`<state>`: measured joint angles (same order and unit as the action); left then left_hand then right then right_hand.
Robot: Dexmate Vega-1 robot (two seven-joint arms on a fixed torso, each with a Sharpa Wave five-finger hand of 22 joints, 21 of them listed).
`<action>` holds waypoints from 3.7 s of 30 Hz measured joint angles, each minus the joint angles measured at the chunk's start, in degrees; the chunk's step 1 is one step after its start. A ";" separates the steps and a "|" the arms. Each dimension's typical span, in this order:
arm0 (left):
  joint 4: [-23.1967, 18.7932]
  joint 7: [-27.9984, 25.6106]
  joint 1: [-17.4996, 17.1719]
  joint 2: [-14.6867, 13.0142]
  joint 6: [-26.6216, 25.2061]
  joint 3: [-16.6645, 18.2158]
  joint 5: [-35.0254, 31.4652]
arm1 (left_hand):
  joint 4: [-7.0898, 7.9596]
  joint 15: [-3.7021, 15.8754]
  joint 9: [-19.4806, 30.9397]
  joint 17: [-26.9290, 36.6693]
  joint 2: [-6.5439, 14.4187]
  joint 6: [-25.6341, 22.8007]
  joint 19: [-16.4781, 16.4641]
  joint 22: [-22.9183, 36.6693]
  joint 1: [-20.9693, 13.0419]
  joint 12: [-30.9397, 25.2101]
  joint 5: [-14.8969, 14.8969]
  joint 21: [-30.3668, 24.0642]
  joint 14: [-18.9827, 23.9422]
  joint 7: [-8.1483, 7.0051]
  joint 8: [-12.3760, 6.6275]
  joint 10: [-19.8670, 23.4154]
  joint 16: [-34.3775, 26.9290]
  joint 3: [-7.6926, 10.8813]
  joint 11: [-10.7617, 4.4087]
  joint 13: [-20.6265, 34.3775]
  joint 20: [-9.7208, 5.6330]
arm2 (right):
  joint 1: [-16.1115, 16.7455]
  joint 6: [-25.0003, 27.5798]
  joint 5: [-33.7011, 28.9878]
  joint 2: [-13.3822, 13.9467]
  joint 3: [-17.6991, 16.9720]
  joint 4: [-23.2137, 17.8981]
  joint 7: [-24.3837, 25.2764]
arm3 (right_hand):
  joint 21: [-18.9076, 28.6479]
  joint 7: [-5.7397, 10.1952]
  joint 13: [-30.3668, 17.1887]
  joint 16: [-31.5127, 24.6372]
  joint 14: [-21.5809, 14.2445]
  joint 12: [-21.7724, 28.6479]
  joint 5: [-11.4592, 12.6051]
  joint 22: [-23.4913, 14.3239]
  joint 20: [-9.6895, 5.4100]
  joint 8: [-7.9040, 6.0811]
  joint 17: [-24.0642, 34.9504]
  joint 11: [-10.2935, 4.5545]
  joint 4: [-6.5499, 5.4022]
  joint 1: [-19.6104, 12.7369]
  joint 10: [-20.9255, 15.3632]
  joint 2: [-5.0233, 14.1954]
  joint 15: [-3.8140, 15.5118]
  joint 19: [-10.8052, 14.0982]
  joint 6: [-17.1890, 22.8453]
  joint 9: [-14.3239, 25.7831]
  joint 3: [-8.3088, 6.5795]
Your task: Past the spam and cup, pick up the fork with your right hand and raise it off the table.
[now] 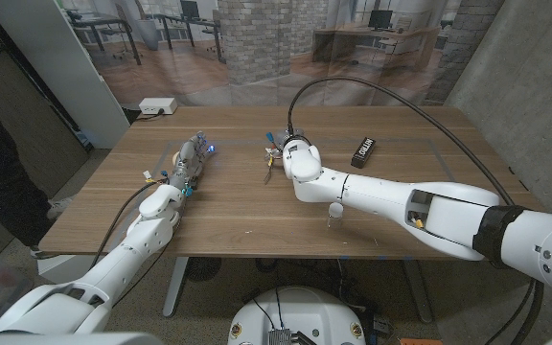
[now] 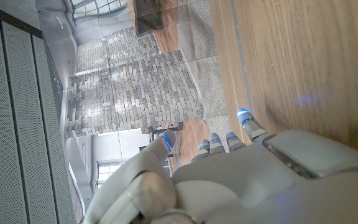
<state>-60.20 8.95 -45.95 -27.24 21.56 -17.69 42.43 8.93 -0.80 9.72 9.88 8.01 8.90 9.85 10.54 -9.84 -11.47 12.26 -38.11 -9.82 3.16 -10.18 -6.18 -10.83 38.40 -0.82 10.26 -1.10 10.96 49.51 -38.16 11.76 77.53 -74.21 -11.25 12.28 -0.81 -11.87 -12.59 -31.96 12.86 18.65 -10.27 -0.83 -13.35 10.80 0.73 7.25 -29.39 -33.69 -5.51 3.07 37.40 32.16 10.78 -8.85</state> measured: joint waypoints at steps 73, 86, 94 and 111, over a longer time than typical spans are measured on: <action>-0.24 0.21 -0.48 -0.08 0.19 0.25 0.26 | -0.24 0.00 0.00 0.14 -0.31 0.31 0.00 -0.01 0.31 0.00 0.00 0.64 0.00 0.31 0.00 0.00 0.00 0.23 0.00 0.00 0.00 | -2.40 -0.93 0.08 -4.11 5.45 7.56 -0.50 | -0.65 3.09 -0.26 0.39 -1.84 -0.45 2.15 0.02 -2.58 0.23 0.38 -1.99 0.24 -5.97 -2.14 0.52 0.20 -0.94 2.84 -0.01 1.18; -1.53 -0.19 -1.41 -0.48 0.19 0.53 0.39 | -0.23 0.00 0.00 0.14 -0.37 0.31 0.00 -0.01 0.70 0.00 0.00 0.64 0.00 0.31 0.00 0.00 0.00 0.23 0.00 0.00 0.00 | -2.66 -0.46 -0.86 -4.24 6.60 7.71 -1.40 | -0.65 6.87 -0.53 0.39 -2.97 0.01 3.99 0.02 -2.45 -0.29 0.54 -5.88 1.21 -11.77 -6.04 3.88 0.14 -2.27 7.92 -0.05 0.63; -1.69 -0.20 -1.61 -0.54 0.19 0.70 0.58 | -0.23 0.00 0.00 0.14 -0.37 0.31 0.00 -0.01 0.70 0.00 0.00 0.64 0.00 0.31 0.00 0.00 0.00 0.23 0.00 0.00 0.00 | -2.70 -1.15 -1.99 -4.30 7.40 8.21 -1.04 | -0.41 6.48 -1.91 -2.80 -9.93 1.95 5.52 -0.27 -2.45 -1.29 2.20 -7.20 2.00 -19.84 -11.21 7.20 0.88 -2.26 11.73 -0.05 -0.92; -0.33 0.33 -1.02 -0.18 0.64 0.83 0.80 | -0.23 0.00 0.00 0.12 -0.37 0.31 0.00 -0.01 0.70 0.00 0.00 0.63 0.00 0.31 0.00 0.00 0.00 0.23 0.00 0.00 0.00 | -0.68 -4.85 -4.08 -3.75 6.61 9.81 4.48 | 4.12 3.68 -25.60 -26.63 -21.50 26.66 2.37 -3.36 -2.65 -11.58 34.64 -9.02 -0.23 -33.44 -24.56 7.52 4.51 -1.61 27.66 0.00 9.56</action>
<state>-60.53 9.28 -46.97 -27.42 22.20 -16.87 43.23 8.69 -0.80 9.72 10.00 7.64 9.21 9.86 10.53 -9.14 -11.47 12.26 -37.47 -9.82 3.47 -10.18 -6.18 -10.83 38.64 -0.82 10.26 -1.10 10.27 44.66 -42.24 8.00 84.13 -64.39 -6.77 16.41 2.87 -37.48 -39.21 -53.45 39.52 21.02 -13.63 -3.48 -24.93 45.44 -8.29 7.02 -62.83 -58.25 2.01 7.58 35.79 59.82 10.79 0.71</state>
